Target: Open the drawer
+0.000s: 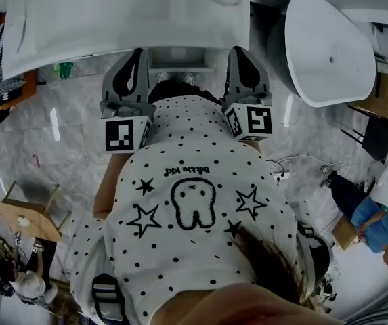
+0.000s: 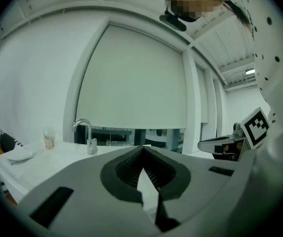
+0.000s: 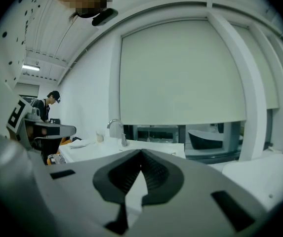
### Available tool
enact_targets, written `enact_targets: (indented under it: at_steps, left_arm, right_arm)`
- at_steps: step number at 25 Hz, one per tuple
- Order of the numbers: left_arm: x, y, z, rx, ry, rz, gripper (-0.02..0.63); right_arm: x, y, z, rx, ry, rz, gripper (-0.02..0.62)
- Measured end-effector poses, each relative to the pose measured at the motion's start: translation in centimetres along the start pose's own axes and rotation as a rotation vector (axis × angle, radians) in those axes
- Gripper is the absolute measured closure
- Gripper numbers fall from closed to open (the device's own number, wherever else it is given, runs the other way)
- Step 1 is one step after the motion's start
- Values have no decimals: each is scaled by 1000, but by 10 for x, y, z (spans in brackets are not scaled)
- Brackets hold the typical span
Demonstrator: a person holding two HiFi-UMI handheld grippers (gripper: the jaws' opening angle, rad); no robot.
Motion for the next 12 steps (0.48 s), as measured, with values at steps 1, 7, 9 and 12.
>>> enact_targets:
  at_steps: [1, 7, 9, 12]
  left_arm:
    - [1, 0, -1, 0, 3, 15, 606]
    - [2, -18, -8, -4, 29, 2, 606]
    - [0, -23, -8, -9, 35, -1, 606]
    - [1, -27, -10, -9, 60, -8, 606]
  right_arm:
    - [1, -2, -1, 1, 2, 1, 581]
    - [2, -13, -2, 8, 14, -1, 581]
    - [1, -16, 0, 3, 15, -5, 581]
    - [3, -17, 2, -2, 17, -1, 581]
Point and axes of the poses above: the fingertips, and each gripper's own axes: y backward along the fingers, z to its right, x out of its top, the point moved 6 cm from there along y, backward along the fingers, and after that the axes turned 13 degrees about -z, right-handed, at the moved point
